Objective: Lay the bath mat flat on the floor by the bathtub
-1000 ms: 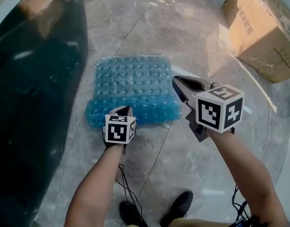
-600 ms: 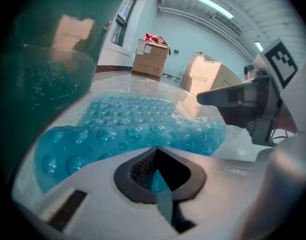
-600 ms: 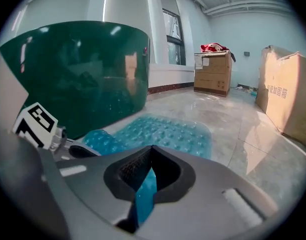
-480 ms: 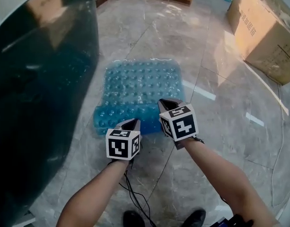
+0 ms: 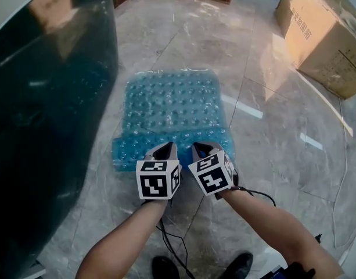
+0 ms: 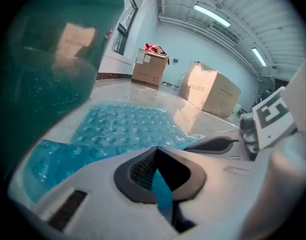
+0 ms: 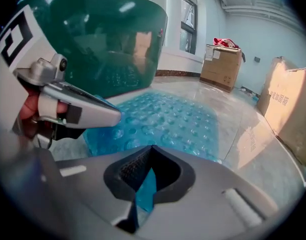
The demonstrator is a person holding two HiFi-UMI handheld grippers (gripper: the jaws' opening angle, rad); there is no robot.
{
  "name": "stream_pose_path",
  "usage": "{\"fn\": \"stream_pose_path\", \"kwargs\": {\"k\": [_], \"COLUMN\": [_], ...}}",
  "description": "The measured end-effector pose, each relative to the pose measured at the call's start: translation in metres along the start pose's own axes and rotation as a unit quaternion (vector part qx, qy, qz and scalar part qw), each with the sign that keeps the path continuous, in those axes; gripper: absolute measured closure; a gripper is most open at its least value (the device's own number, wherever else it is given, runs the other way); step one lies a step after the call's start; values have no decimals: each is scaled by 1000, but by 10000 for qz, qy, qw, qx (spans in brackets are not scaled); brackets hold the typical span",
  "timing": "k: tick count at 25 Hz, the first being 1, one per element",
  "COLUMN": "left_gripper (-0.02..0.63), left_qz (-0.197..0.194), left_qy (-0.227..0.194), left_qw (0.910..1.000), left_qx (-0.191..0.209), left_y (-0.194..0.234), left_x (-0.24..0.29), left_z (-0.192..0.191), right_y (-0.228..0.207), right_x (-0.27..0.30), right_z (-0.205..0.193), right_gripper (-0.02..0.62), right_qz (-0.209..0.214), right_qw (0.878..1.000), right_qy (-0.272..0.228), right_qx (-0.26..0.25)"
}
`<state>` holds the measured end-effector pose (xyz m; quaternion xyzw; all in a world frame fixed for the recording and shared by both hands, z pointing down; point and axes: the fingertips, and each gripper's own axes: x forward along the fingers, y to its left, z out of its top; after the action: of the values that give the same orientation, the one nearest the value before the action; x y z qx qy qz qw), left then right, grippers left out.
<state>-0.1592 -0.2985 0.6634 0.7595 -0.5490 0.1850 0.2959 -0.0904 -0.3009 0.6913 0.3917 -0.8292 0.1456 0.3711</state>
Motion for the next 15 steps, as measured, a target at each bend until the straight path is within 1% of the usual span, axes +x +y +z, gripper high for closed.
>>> {"fn": "stream_pose_path", "kwargs": {"k": [3, 5, 8, 11, 13, 15], "left_gripper": [607, 607, 607, 609, 609, 609], "left_qz": [324, 491, 558, 579, 559, 525], "left_qy": [-184, -303, -136, -11, 81, 158], "left_qw": [9993, 9982, 9982, 9978, 9978, 9980], "left_qx": [46, 155, 169, 329, 354, 326], "left_y": [9, 15, 23, 19, 14, 6], "left_x": [-1, -5, -8, -12, -17, -21], "left_z": [1, 2, -12, -27, -37, -50], "right_y": [8, 14, 26, 27, 17, 9], "right_x": [-8, -16, -29, -49, -67, -85], "right_z": [-6, -10, -20, -17, -5, 9], "right_gripper": [589, 589, 589, 588, 588, 588], "right_qz": [197, 303, 537, 777, 764, 660], "right_qw": [9997, 9995, 9984, 9957, 9936, 9920], "right_qy": [-20, -57, -98, -246, -428, -617], "right_qx": [145, 120, 138, 438, 709, 885]}}
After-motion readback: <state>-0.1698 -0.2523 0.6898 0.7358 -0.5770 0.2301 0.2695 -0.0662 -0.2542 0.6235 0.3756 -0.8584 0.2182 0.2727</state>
